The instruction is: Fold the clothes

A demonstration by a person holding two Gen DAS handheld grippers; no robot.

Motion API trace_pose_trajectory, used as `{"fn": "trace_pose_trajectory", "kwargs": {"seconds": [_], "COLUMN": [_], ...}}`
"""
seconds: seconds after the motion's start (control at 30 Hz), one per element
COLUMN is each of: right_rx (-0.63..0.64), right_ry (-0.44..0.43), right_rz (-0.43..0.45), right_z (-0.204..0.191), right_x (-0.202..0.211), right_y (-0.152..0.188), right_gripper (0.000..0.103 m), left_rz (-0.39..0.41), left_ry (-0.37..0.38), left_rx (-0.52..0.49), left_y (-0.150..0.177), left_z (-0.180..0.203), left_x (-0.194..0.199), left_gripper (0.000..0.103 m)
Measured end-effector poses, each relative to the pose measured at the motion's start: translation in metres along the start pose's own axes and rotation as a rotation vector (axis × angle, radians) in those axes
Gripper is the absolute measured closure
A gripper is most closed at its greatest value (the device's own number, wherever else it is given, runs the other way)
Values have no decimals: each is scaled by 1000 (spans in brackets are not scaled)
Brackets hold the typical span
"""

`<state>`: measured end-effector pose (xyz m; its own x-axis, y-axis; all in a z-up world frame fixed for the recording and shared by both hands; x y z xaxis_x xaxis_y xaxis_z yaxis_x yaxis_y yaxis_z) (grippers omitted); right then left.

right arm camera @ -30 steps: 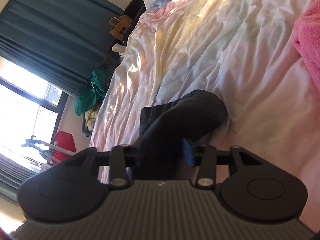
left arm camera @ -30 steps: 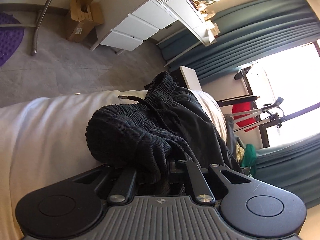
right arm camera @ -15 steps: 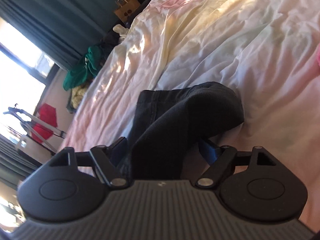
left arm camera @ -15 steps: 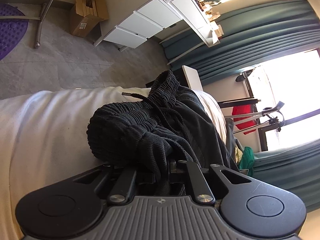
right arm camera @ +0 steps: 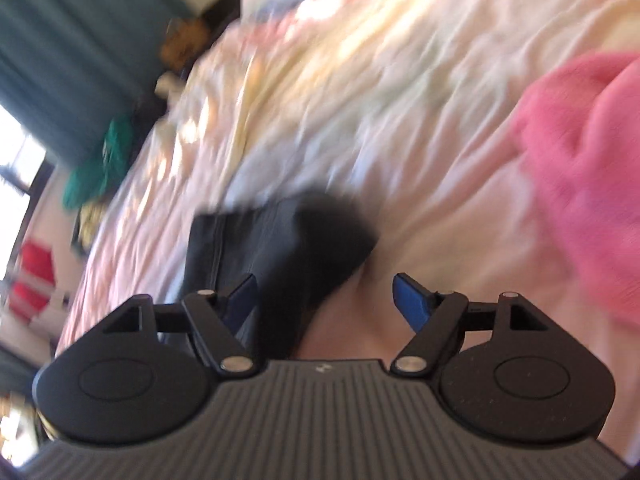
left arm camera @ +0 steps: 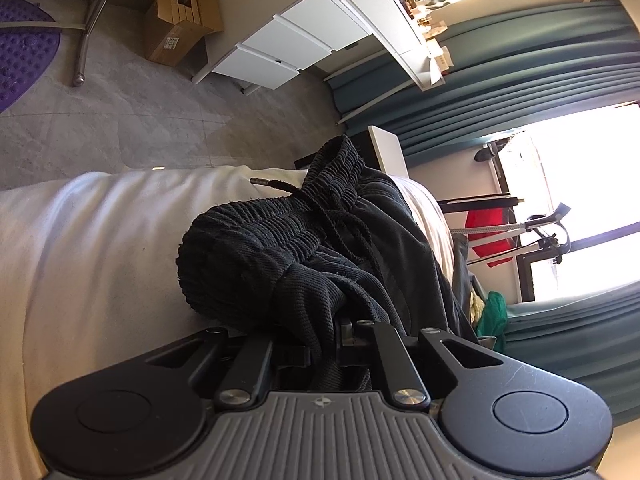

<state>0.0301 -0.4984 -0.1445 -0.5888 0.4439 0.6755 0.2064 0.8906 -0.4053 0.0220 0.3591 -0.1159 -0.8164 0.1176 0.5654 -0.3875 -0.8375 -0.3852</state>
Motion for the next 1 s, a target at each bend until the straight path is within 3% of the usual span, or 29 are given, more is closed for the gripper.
{"fn": "trace_pose_trajectory", "kwargs": {"seconds": [0.1, 0.13, 0.2, 0.27, 0.37, 0.57, 0.73, 0.8, 0.87, 1.0], "right_rx": [27, 65, 172, 272, 398, 531, 696, 686, 632, 473], "right_ry": [-33, -67, -140, -187, -152, -65, -10, -6, -11, -69], "right_rz": [190, 205, 163, 62, -48, -103, -59, -61, -74, -130], "right_z": [-11, -21, -45, -75, -111, -139, -142, -140, -135, -124], "right_x": [23, 24, 17, -4, -44, -99, -112, -113, -112, -108], "right_y": [-12, -12, -1, 18, 50, 94, 113, 110, 103, 81], "right_gripper": [23, 23, 22, 23, 23, 23, 24, 45, 87, 98], "left_rz": [-2, -2, -2, -2, -2, -8, -17, -21, -21, -22], "left_ry": [0, 0, -1, -1, -3, 8, 8, 3, 0, 6], "left_rx": [6, 7, 11, 14, 19, 41, 60, 64, 60, 66], "left_y": [0, 0, 1, 1, 1, 2, 2, 2, 3, 5], "left_z": [-1, -1, -1, -1, -2, -5, -8, -8, -7, -7], "left_x": [0, 0, -1, -1, -2, -5, -15, -18, -19, -17], "left_gripper": [92, 92, 92, 92, 92, 92, 91, 91, 91, 91]}}
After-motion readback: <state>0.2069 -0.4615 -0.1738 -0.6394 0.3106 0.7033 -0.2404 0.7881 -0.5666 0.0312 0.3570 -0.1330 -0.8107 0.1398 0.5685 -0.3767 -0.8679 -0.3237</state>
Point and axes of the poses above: each gripper's, at about its wrist camera, not at the fingertips, and x roughly against the way its jaws point, z to its right, y to its underside, the point moved 2 cm from there along -x, roughly the way its jaws point, and after that the axes turned 12 degrees about -x, right-handed, at the moved point
